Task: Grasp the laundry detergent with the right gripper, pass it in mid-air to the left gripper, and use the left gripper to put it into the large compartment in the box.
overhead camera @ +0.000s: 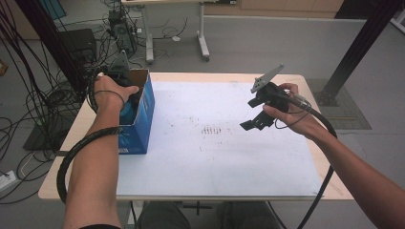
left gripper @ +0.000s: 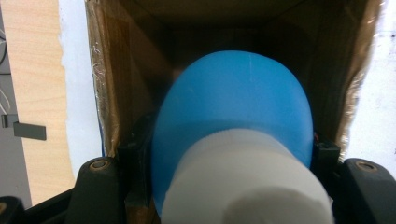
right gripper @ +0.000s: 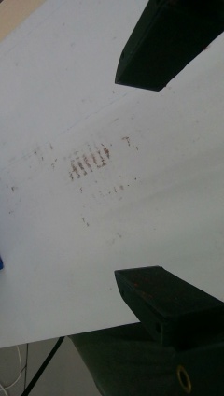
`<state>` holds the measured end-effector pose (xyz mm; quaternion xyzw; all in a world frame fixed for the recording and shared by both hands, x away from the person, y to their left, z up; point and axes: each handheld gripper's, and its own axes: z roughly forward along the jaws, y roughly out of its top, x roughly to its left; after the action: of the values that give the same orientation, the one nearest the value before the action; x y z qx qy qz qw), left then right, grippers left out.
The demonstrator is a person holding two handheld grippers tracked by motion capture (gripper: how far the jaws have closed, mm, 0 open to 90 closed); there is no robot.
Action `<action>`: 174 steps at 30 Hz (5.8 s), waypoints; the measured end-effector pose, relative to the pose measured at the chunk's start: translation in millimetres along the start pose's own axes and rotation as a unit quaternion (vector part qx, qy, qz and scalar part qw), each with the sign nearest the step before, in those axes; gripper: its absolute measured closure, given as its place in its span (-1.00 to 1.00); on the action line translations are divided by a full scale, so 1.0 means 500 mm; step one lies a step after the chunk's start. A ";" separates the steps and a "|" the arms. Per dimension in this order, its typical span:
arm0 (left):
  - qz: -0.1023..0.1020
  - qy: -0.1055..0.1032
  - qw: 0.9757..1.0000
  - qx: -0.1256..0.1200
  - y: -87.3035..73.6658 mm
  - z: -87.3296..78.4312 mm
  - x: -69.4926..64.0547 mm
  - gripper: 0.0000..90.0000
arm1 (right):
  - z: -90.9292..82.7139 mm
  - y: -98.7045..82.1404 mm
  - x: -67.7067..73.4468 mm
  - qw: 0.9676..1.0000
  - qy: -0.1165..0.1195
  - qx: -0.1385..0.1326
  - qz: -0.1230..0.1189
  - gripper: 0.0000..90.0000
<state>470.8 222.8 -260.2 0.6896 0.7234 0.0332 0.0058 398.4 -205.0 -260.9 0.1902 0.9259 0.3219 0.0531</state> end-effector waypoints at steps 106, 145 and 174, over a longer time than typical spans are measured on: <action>0.004 -0.011 1.000 -0.006 0.000 0.027 0.007 -0.20 | -0.035 -0.013 -0.016 1.000 -0.028 0.003 0.009 -0.85; 0.006 -0.007 1.000 -0.008 -0.002 0.027 0.003 -0.19 | -0.041 -0.014 -0.018 1.000 -0.030 0.003 0.009 -0.85; 0.002 -0.008 1.000 -0.012 -0.004 0.027 0.003 -0.20 | -0.037 -0.014 -0.018 1.000 -0.027 0.003 0.009 -0.85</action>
<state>469.3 224.9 -273.8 0.6912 0.7214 0.0366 0.0200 400.3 -224.3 -251.0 0.2070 0.9235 0.3144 0.0745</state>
